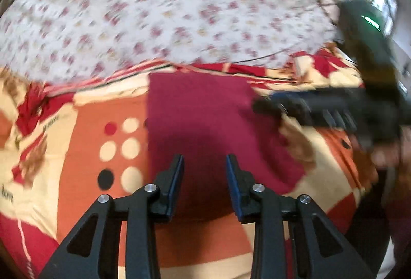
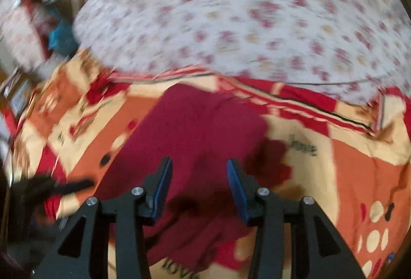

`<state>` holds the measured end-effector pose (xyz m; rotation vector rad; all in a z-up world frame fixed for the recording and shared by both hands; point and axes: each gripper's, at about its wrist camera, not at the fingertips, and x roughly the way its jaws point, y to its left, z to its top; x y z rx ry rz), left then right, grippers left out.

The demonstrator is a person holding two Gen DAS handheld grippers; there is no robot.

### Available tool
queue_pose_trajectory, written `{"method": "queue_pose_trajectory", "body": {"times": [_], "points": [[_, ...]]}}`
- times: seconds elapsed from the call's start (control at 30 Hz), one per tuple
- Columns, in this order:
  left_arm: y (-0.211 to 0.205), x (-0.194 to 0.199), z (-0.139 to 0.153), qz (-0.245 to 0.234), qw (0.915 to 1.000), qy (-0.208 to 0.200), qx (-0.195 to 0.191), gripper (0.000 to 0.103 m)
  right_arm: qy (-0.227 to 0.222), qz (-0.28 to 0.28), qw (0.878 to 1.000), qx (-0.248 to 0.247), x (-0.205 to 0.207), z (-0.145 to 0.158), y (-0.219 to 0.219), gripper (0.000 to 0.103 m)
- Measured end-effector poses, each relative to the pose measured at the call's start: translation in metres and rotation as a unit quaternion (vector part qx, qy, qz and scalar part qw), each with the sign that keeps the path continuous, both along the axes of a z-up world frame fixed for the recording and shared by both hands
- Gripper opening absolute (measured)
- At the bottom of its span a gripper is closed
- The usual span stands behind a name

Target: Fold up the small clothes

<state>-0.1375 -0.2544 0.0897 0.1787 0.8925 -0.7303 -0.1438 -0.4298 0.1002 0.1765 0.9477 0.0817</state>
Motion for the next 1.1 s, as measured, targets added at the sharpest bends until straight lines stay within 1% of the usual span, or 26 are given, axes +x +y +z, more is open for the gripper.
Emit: {"method": "queue_pose_trajectory", "body": {"times": [0.03, 0.1, 0.13, 0.17, 0.2, 0.23, 0.27, 0.3, 0.37, 0.47, 0.53, 0.6, 0.67, 0.7, 0.73, 0.8, 0.87, 0.9, 0.93, 1.03, 1.1], "points": [[0.001, 0.004, -0.007, 0.009, 0.9999, 0.005, 0.005, 0.012, 0.016, 0.009, 0.999, -0.031, -0.003, -0.012, 0.009, 0.046], [0.002, 0.008, -0.023, 0.018, 0.9995, 0.022, 0.016, 0.012, 0.047, 0.004, 0.996, -0.078, -0.007, -0.032, 0.013, 0.042], [0.004, 0.009, -0.03, 0.016, 0.9993, 0.028, 0.016, 0.012, 0.06, -0.003, 0.996, -0.071, -0.013, -0.044, 0.008, 0.042], [0.004, 0.009, -0.034, 0.016, 0.9992, 0.032, 0.017, 0.012, 0.062, -0.012, 0.997, -0.047, -0.018, -0.05, 0.001, 0.042], [0.005, 0.006, -0.037, 0.017, 0.9993, 0.028, 0.02, 0.012, 0.054, -0.03, 0.998, -0.001, -0.027, -0.049, -0.011, 0.042], [0.005, 0.003, -0.038, 0.017, 0.9995, 0.019, 0.02, 0.012, 0.046, -0.044, 0.997, 0.032, -0.034, -0.046, -0.02, 0.043], [0.006, 0.001, -0.038, 0.016, 0.9996, 0.015, 0.02, 0.012, 0.042, -0.053, 0.996, 0.054, -0.038, -0.043, -0.026, 0.045], [0.006, 0.0, -0.036, 0.015, 0.9996, 0.013, 0.021, 0.012, 0.038, -0.073, 0.992, 0.094, -0.044, -0.04, -0.037, 0.048], [0.005, 0.0, -0.037, 0.016, 0.9996, 0.015, 0.02, 0.012, 0.031, -0.09, 0.985, 0.146, -0.052, -0.038, -0.045, 0.05], [0.005, 0.003, -0.039, 0.019, 0.9995, 0.021, 0.014, 0.012, 0.033, -0.077, 0.977, 0.194, -0.055, -0.043, -0.04, 0.05], [0.005, 0.004, -0.04, 0.021, 0.9994, 0.025, 0.011, 0.012, 0.044, -0.066, 0.975, 0.207, -0.051, -0.049, -0.031, 0.05], [0.005, 0.004, -0.04, 0.021, 0.9994, 0.025, 0.012, 0.012, 0.054, -0.066, 0.976, 0.202, -0.044, -0.058, -0.024, 0.05], [0.002, 0.005, -0.039, 0.024, 0.9993, 0.025, 0.017, 0.012, 0.052, -0.065, 0.98, 0.182, -0.034, -0.063, -0.016, 0.049], [0.001, 0.004, -0.038, 0.025, 0.9991, 0.025, 0.021, 0.012, 0.048, -0.065, 0.982, 0.169, -0.033, -0.06, -0.015, 0.038], [0.0, 0.004, -0.037, 0.026, 0.9991, 0.024, 0.025, 0.012, 0.038, -0.064, 0.988, 0.137, -0.031, -0.054, -0.012, 0.017], [-0.003, 0.001, -0.032, 0.025, 0.9991, 0.021, 0.026, 0.012, 0.016, -0.056, 0.992, 0.108, -0.036, -0.041, -0.011, 0.016], [-0.006, -0.001, -0.03, 0.021, 0.9994, 0.021, 0.018, 0.012, -0.005, -0.054, 0.996, 0.068, -0.043, -0.025, -0.012, 0.014], [-0.008, -0.001, -0.031, 0.02, 0.9994, 0.022, 0.017, 0.015, -0.003, -0.057, 0.997, 0.044, -0.046, -0.023, -0.014, 0.01], [-0.012, -0.002, -0.035, 0.02, 0.9994, 0.022, 0.02, 0.015, 0.005, -0.06, 0.998, 0.034, -0.046, -0.026, -0.017, 0.01], [-0.021, -0.003, -0.041, 0.026, 0.9989, 0.019, 0.033, 0.015, 0.039, -0.069, 0.996, 0.039, -0.041, -0.049, -0.024, 0.01], [-0.021, -0.004, -0.041, 0.028, 0.9989, 0.016, 0.035, 0.015, 0.036, -0.071, 0.996, 0.042, -0.042, -0.051, -0.024, 0.01]]}}
